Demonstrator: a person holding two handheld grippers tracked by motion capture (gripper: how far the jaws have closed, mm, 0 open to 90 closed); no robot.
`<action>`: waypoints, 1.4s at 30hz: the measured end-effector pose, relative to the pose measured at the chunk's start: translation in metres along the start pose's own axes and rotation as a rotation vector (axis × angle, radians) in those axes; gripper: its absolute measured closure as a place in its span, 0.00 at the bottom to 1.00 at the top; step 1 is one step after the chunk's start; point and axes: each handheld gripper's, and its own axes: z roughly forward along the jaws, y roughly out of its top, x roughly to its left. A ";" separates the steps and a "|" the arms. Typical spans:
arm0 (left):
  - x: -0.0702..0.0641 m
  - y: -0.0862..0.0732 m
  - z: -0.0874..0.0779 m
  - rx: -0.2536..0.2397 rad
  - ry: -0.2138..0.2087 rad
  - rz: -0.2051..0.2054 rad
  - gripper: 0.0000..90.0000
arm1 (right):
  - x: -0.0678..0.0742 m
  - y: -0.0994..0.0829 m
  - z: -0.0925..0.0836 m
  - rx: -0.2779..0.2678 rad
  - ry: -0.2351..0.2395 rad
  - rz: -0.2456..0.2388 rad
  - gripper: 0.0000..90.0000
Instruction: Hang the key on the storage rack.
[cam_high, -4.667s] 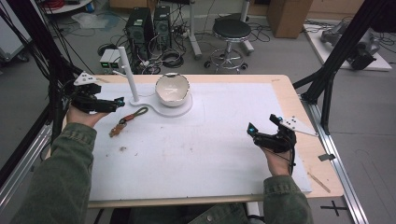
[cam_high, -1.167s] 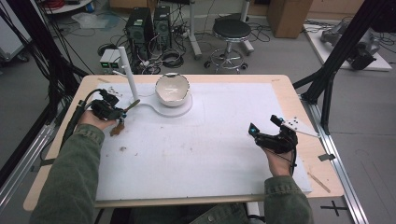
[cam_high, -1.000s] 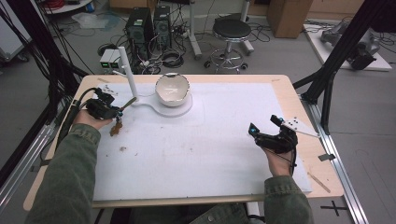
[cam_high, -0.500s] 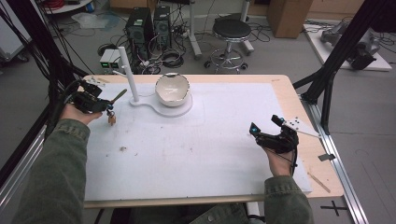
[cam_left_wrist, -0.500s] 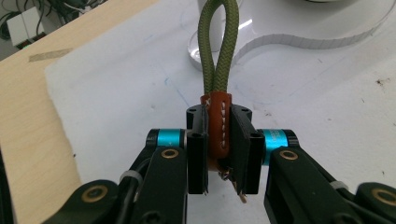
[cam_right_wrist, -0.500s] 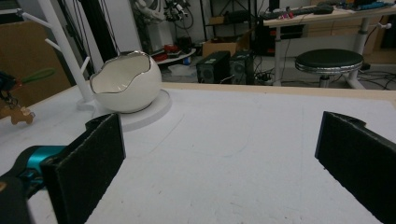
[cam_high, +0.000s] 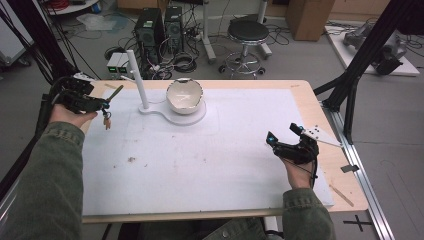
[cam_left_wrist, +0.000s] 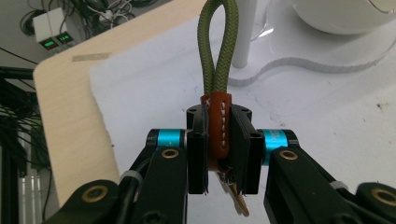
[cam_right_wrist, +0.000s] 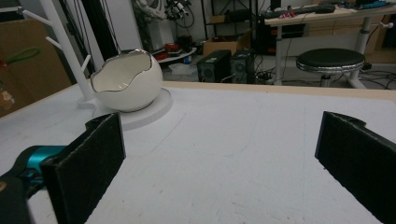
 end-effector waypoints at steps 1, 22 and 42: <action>0.000 0.003 -0.002 -0.002 0.007 0.000 0.86 | 0.000 0.000 0.000 0.001 0.002 0.000 0.01; 0.013 0.038 -0.024 -0.134 0.093 -0.024 0.86 | -0.001 0.000 -0.001 -0.003 0.004 0.015 0.01; 0.008 0.036 0.012 -0.073 0.081 -0.033 0.86 | -0.003 -0.001 -0.003 -0.005 0.009 0.028 0.01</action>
